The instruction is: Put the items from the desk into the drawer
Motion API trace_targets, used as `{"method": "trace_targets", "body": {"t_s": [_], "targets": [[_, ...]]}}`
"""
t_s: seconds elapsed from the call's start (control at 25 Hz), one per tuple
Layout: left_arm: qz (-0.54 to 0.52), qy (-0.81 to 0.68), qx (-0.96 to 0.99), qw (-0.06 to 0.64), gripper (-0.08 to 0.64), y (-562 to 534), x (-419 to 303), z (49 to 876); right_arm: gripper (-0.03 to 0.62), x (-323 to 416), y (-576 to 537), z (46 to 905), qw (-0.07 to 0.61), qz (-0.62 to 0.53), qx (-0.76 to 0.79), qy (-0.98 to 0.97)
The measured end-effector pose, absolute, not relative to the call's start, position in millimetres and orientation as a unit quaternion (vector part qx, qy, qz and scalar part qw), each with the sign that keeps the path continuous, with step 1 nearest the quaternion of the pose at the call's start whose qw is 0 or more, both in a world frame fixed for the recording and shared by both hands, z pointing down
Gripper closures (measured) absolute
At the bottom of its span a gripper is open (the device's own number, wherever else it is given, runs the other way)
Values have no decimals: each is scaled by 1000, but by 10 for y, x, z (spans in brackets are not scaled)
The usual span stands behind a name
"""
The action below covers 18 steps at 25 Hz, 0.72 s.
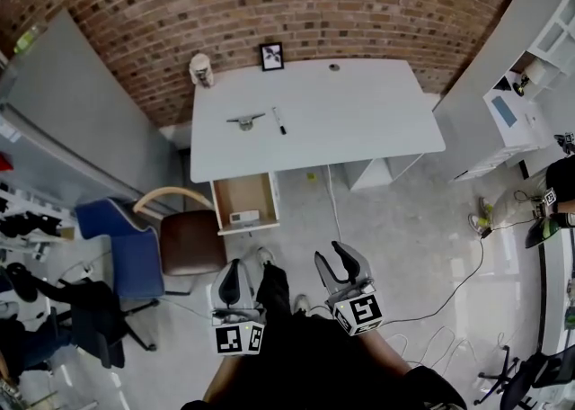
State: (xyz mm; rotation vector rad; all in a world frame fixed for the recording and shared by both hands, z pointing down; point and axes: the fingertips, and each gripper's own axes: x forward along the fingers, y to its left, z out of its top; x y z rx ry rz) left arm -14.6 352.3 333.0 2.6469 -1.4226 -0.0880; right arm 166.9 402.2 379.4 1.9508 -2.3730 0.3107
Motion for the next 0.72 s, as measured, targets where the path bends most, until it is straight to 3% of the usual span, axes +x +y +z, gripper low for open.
{"method": "trace_targets", "body": {"t_s": [0.72], "targets": [[-38, -447, 891, 77, 541, 1469, -158, 3241, 423, 1558, 1952, 3724, 55, 104, 636, -763]]}}
